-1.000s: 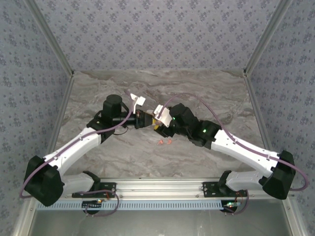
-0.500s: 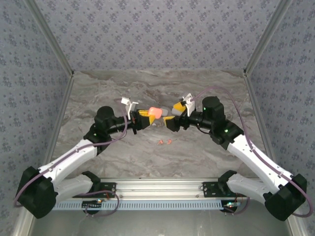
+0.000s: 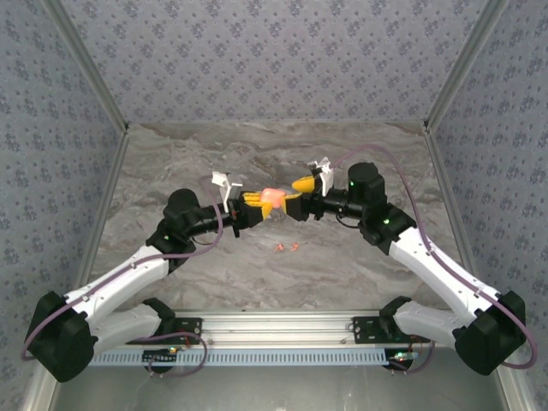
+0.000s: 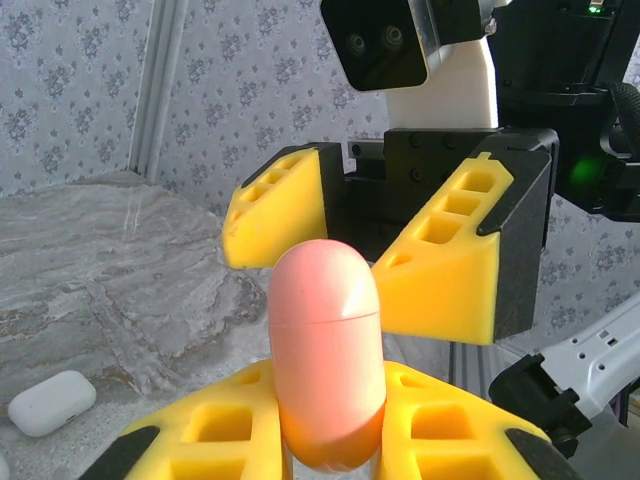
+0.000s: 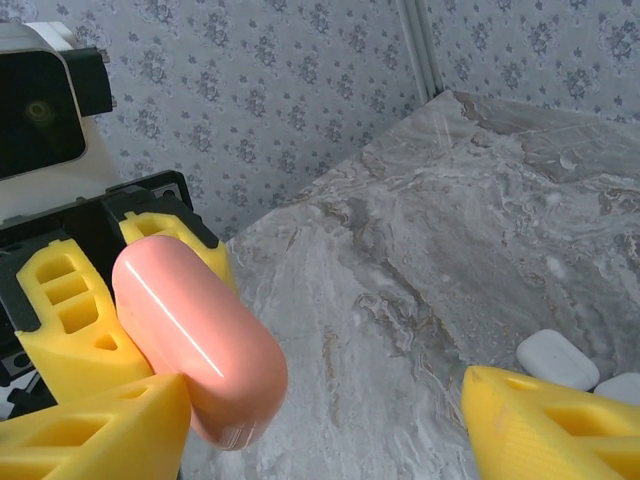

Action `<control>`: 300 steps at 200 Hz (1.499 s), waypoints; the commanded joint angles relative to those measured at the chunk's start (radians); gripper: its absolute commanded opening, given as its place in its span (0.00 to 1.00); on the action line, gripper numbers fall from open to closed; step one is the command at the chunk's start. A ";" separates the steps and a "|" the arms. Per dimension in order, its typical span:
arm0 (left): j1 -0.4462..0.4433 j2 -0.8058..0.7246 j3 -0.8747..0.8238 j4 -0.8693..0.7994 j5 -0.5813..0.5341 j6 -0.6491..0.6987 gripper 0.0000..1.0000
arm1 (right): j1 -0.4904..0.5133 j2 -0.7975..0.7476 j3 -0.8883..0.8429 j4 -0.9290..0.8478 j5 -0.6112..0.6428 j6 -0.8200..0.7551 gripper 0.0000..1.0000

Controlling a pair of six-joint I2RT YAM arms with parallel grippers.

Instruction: Insert the wireless bluetooth earbuds into the charging case

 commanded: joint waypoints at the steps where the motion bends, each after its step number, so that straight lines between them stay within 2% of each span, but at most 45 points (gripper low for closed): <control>1: -0.007 -0.018 0.019 0.045 0.022 0.028 0.08 | -0.024 0.013 0.047 0.011 0.008 0.023 0.73; 78: -0.012 -0.022 0.027 0.021 0.027 0.042 0.07 | -0.047 0.062 0.100 -0.021 -0.009 0.024 0.72; 122: -0.013 -0.035 0.025 -0.023 -0.014 0.066 0.07 | -0.072 -0.012 0.081 -0.041 -0.019 0.027 0.72; 165: -0.012 -0.104 -0.001 -0.120 -0.081 0.100 0.07 | -0.082 -0.053 0.013 -0.208 0.107 0.041 0.70; 198: -0.012 -0.200 -0.038 -0.226 -0.126 0.120 0.07 | -0.072 0.048 -0.019 -0.381 0.228 0.121 0.61; 231: -0.012 -0.293 -0.087 -0.293 -0.171 0.122 0.07 | 0.039 0.190 -0.007 -0.492 0.428 0.214 0.58; 265: -0.012 -0.346 -0.109 -0.329 -0.196 0.129 0.07 | 0.127 0.359 0.016 -0.479 0.501 0.338 0.57; 300: -0.012 -0.366 -0.107 -0.360 -0.195 0.145 0.06 | 0.182 0.507 0.082 -0.498 0.573 0.392 0.54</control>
